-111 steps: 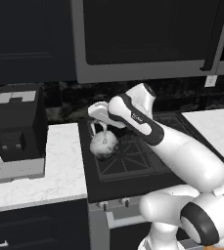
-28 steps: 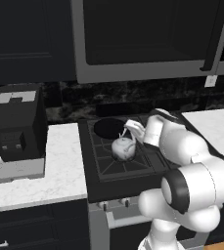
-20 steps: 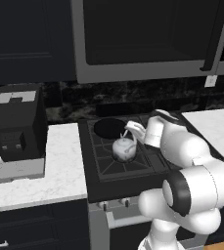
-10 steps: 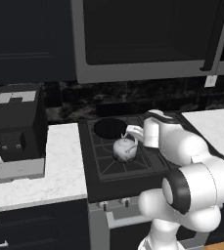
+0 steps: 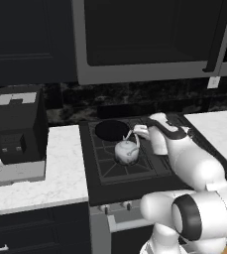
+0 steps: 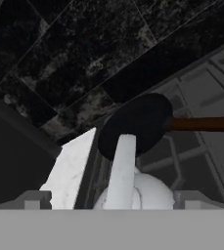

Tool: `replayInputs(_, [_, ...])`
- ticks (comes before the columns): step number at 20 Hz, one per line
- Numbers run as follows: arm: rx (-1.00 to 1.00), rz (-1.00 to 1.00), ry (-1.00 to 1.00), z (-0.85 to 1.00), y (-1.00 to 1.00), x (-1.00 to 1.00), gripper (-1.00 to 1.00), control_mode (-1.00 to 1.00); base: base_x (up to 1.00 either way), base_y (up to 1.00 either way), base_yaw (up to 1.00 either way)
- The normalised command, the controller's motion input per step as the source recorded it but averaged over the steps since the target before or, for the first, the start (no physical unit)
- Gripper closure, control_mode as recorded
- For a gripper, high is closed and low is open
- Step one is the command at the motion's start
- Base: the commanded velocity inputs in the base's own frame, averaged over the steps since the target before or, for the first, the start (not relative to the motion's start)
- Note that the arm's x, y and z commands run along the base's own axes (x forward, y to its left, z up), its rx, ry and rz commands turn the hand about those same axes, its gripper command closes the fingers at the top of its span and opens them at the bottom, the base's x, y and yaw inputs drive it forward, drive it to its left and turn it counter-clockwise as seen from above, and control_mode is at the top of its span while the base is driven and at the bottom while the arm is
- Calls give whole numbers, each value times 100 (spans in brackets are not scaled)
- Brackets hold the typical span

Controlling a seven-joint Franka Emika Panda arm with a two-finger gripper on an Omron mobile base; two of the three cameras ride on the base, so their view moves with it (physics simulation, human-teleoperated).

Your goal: Pick the kettle from the counter and place it on a stove burner. Then turn the burner on.

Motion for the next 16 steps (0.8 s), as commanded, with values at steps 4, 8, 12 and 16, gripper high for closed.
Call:
replayInputs(4, [-11,0,5,49,-10,-46,-100,-100,0,0,0])
replayInputs(8, [-17,0,14,59,0,-51,-100,-100,0,0,0])
replayInputs(12, [-21,0,19,57,0,-58,-100,-100,0,0,0])
replayInputs(16, [-24,0,16,38,0,-71,-100,-100,0,0,0])
